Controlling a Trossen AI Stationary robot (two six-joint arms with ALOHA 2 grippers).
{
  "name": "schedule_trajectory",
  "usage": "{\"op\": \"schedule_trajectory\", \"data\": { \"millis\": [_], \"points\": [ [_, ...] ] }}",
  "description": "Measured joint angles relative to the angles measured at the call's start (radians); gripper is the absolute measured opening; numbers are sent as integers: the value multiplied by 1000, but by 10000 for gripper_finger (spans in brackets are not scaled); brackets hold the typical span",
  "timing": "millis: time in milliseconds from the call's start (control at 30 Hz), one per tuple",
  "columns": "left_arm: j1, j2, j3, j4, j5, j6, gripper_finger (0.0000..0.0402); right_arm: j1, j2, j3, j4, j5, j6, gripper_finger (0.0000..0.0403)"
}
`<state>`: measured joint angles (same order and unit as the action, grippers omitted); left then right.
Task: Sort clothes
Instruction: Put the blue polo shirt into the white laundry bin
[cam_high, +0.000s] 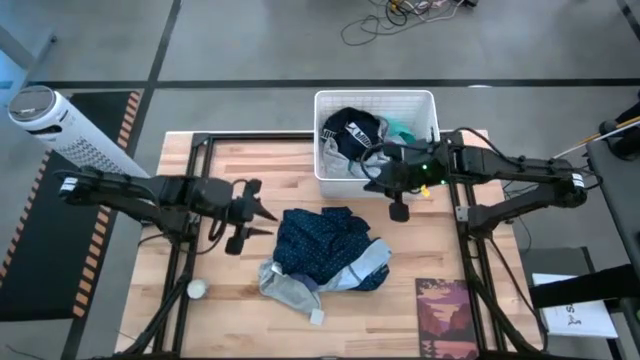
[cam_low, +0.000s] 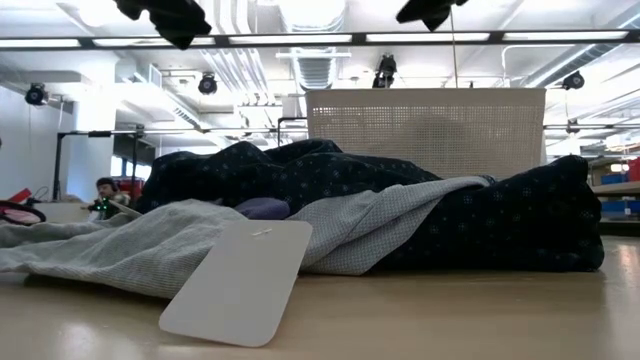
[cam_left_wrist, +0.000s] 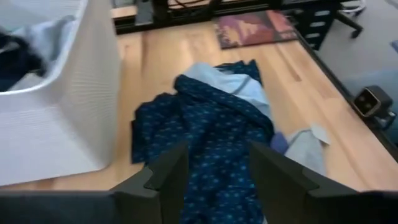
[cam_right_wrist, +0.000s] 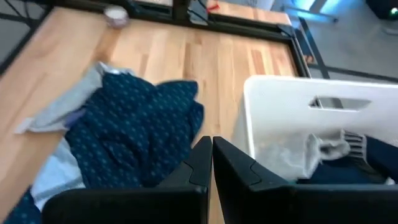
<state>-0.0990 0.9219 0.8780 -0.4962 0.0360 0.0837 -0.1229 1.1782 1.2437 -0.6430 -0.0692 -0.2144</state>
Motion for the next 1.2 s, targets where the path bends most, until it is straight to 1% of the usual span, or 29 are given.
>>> {"op": "schedule_trajectory", "data": {
  "millis": [200, 400, 533, 733, 833, 933, 1067, 1200],
  "points": [
    [-82, 21, -60, 89, 0, 0, 149, 51, 0, -20, 31, 51, 43, 0],
    [-172, 88, -63, 149, 2, -21, 142, 75, 2, -63, 64, 52, 74, 0],
    [-210, 146, -63, 206, 12, -24, 135, 84, 2, -117, 119, 52, 86, 0],
    [-213, 212, -61, 211, 39, -24, 115, 88, 3, -199, 188, 51, 114, 0],
    [-213, 228, -61, 212, 74, -24, 99, 89, 3, -232, 226, 51, 121, 0],
    [-213, 259, -62, 213, 86, -24, 79, 93, 3, -248, 262, 51, 136, 0],
    [-213, 327, -62, 217, 91, -44, 63, 100, 3, -255, 268, 48, 135, 0],
    [-213, 419, -62, 232, 171, -47, 65, 99, 3, -263, 282, 44, 135, 0]
  ]
}}
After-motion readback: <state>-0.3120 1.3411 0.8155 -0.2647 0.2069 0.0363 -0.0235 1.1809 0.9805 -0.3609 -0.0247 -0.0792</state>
